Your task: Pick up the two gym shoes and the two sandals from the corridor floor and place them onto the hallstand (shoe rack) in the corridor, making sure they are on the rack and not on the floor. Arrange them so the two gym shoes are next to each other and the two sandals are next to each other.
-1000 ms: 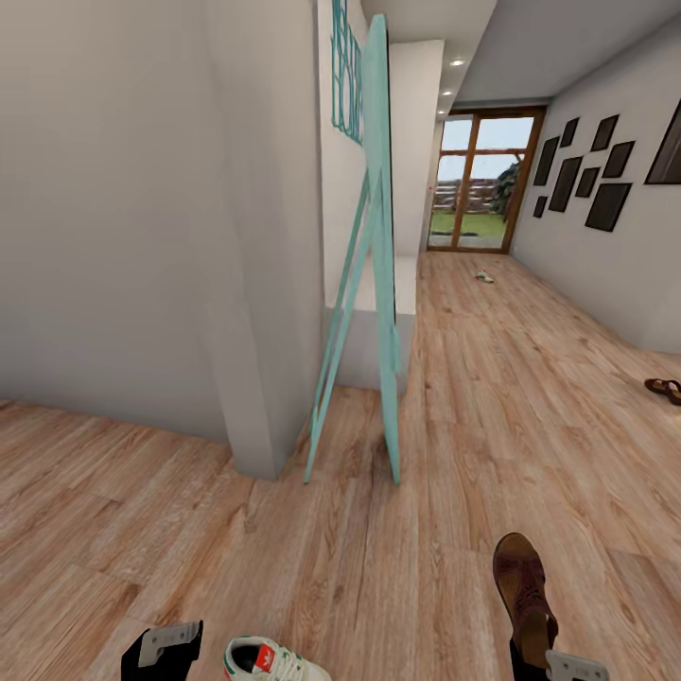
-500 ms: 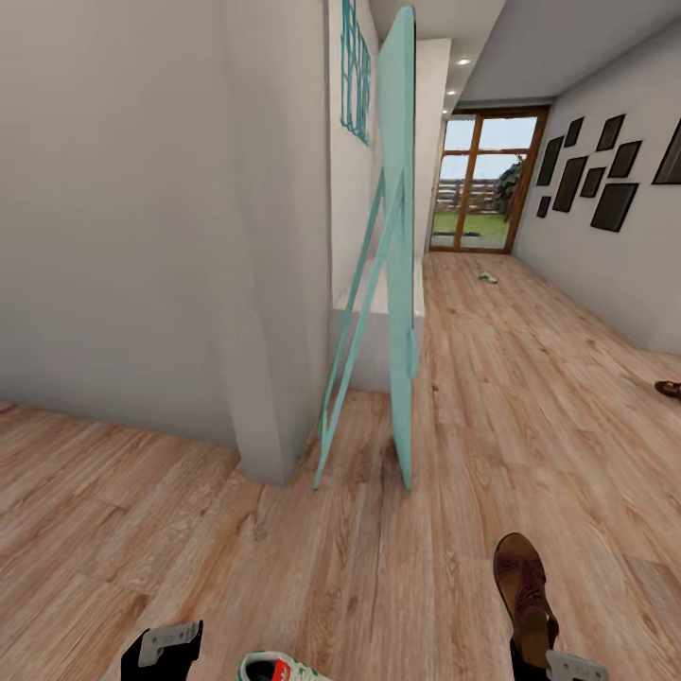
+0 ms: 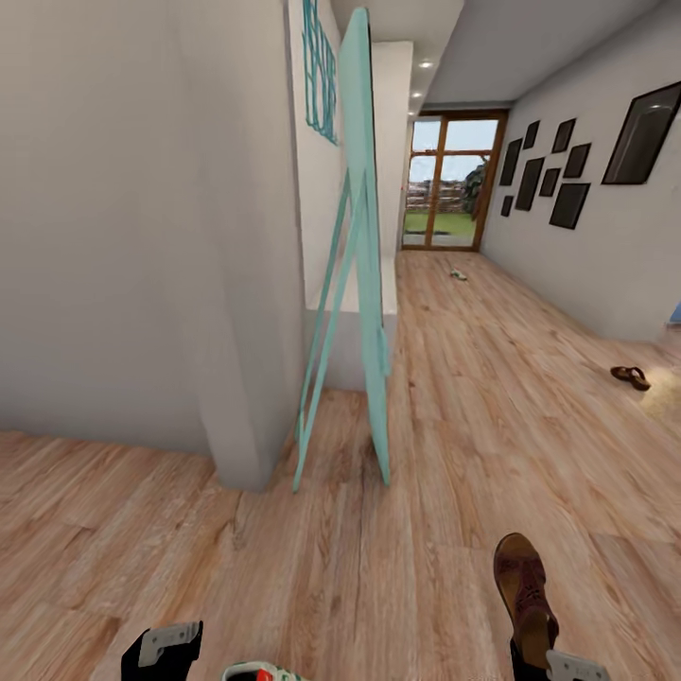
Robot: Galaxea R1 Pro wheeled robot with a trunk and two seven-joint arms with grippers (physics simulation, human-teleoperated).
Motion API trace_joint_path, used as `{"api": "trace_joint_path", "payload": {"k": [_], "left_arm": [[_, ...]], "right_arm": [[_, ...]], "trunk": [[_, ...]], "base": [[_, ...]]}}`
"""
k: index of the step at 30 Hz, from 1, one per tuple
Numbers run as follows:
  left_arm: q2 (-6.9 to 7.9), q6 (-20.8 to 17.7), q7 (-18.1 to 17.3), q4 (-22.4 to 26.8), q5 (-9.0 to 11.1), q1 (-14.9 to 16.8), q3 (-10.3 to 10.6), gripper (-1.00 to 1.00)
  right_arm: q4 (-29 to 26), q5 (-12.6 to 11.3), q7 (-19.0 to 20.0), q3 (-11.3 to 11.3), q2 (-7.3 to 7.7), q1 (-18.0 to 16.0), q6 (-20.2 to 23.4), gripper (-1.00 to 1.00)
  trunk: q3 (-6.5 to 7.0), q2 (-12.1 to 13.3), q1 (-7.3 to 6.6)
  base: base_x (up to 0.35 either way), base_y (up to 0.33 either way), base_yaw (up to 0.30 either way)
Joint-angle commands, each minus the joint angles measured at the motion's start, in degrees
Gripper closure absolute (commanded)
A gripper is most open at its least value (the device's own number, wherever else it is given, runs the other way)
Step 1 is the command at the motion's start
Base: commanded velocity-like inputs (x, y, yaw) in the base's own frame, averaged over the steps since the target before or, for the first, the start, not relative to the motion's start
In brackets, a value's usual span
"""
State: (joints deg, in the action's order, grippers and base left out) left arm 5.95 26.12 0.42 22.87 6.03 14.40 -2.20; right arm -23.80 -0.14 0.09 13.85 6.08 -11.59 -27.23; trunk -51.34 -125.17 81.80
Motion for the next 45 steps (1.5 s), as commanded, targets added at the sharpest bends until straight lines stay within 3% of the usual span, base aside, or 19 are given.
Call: {"api": "trace_joint_path", "payload": {"k": [1, 19, 27, 45], "left_arm": [[0.04, 0.16, 0.02, -0.01, 0.48, 0.01, 0.13, -1.00], [0.06, 0.16, 0.02, -0.01, 0.48, 0.00, 0.16, -1.00], [0.06, 0.16, 0.02, -0.01, 0.48, -0.02, 0.18, -1.00], [0.11, 0.42, 0.02, -0.01, 0.48, -0.08, 0.14, -1.00]], "right_arm": [[0.07, -0.03, 0.09, 0.11, -0.01, -0.07, -0.19, 1.00], [0.07, -0.03, 0.09, 0.13, -0.01, -0.06, -0.19, 1.00], [0.07, -0.03, 0.09, 0.13, -0.01, -0.05, -0.19, 1.00], [0.07, -0.03, -0.18, 0.13, -0.01, -0.06, -0.19, 1.00]], "trunk": [[-0.05, -0.02, -0.01], [-0.05, -0.02, -0.01], [-0.05, -0.02, -0.01], [-0.05, -0.02, -0.01]], "base": [[0.000, 0.000, -0.262], [0.000, 0.020, -0.263], [0.000, 0.198, -0.254], [-0.055, 0.067, -0.025]]}}
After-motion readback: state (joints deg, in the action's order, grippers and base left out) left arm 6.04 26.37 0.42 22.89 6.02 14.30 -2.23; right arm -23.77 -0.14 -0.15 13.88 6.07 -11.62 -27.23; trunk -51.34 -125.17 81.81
